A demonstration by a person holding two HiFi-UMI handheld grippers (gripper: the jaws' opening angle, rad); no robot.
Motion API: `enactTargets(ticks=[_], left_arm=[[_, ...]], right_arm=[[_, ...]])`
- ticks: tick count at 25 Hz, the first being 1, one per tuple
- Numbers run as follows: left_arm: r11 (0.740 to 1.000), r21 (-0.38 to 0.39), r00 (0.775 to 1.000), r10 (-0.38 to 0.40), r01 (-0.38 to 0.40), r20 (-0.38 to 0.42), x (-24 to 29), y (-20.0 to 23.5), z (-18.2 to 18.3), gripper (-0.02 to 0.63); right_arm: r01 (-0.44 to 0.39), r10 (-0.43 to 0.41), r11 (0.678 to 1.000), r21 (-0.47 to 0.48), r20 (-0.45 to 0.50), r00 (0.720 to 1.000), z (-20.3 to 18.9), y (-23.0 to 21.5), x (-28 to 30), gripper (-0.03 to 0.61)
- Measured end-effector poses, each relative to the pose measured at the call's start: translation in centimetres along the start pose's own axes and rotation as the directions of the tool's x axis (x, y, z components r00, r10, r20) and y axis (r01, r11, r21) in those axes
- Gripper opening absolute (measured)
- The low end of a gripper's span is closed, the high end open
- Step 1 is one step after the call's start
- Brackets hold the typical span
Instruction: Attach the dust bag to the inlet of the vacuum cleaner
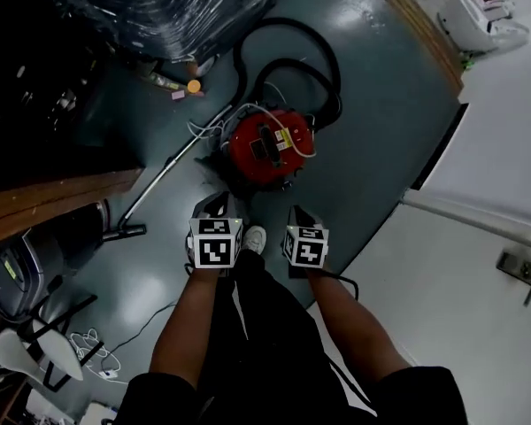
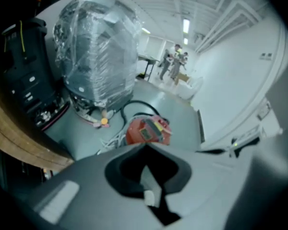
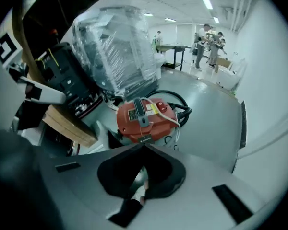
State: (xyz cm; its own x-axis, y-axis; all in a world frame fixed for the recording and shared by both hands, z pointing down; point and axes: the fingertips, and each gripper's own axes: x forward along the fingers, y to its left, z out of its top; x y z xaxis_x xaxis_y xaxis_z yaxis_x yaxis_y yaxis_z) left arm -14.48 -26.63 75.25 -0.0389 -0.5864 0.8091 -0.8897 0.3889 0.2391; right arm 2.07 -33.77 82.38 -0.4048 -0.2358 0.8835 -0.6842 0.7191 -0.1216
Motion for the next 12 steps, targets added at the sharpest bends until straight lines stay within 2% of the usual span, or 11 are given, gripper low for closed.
enactTargets(ticks=[2,4,8,12], left_arm=[[1.0,0.025,0.999,-0.02,0.018,0.051,-2.6,-2.0,3.5,-0.002],[0.998,0.061,0.995,-0.032,0.026,0.096,-5.8,-4.4,6.8,-0.002],[0.994,0.102,0.98,-0.046,0.026,0.192,-13.3,-9.1,12.5,-0.002],[0.991,0.132,0.948,-0.063,0.023,0.312,-21.4,-12.8,17.8,-0.002]], right_arm=[[-0.08,0.075,0.995,0.063,0.072,0.995,2.8,1.1,-3.8,-0.002],[-0.158,0.146,0.985,0.071,0.148,0.978,5.8,2.6,-8.0,-0.002],[-0.217,0.195,0.975,0.048,0.286,0.938,11.4,4.5,-17.3,-0.002],[-0.275,0.243,0.961,0.012,0.432,0.868,17.4,5.8,-26.6,-0.002]])
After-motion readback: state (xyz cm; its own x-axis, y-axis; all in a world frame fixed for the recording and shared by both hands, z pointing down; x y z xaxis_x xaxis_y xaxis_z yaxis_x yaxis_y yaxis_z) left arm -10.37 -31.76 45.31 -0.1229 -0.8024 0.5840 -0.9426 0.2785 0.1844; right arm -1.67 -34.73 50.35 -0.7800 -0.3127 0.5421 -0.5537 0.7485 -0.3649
